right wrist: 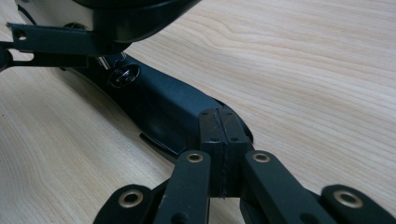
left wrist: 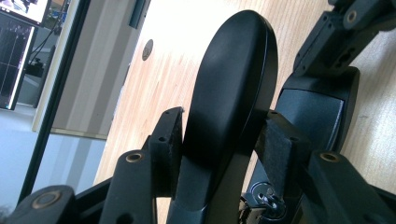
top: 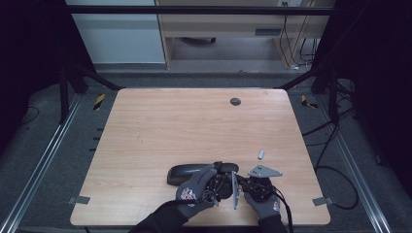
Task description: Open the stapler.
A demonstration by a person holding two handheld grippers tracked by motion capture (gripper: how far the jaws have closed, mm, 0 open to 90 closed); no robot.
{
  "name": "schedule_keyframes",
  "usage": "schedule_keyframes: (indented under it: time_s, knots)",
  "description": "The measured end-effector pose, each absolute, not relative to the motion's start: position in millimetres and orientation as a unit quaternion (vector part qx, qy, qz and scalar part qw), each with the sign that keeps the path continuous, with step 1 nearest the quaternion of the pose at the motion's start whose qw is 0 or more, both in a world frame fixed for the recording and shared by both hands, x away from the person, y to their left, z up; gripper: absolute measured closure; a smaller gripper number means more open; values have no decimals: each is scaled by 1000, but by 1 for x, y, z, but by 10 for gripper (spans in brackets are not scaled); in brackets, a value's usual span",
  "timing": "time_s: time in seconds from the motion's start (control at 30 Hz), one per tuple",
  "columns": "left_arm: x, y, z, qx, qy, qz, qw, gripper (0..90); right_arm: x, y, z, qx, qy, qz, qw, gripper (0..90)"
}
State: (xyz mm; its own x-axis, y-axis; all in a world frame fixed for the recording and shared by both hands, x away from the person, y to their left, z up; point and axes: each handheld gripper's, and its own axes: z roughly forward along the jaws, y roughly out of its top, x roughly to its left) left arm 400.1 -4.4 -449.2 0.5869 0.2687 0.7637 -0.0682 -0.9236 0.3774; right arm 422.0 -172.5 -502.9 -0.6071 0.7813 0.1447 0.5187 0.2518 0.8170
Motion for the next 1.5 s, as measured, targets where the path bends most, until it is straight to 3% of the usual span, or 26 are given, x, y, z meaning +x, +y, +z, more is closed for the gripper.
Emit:
schedule_keyframes:
  time_s: [0.73, 1.5]
  knots:
    - [401, 0, -442, 870, 69, 445, 199, 524, 422, -165, -505, 410, 780, 452, 138, 900]
    - [402, 19, -420, 859, 107, 431, 256, 533, 423, -162, -505, 415, 778, 455, 129, 900]
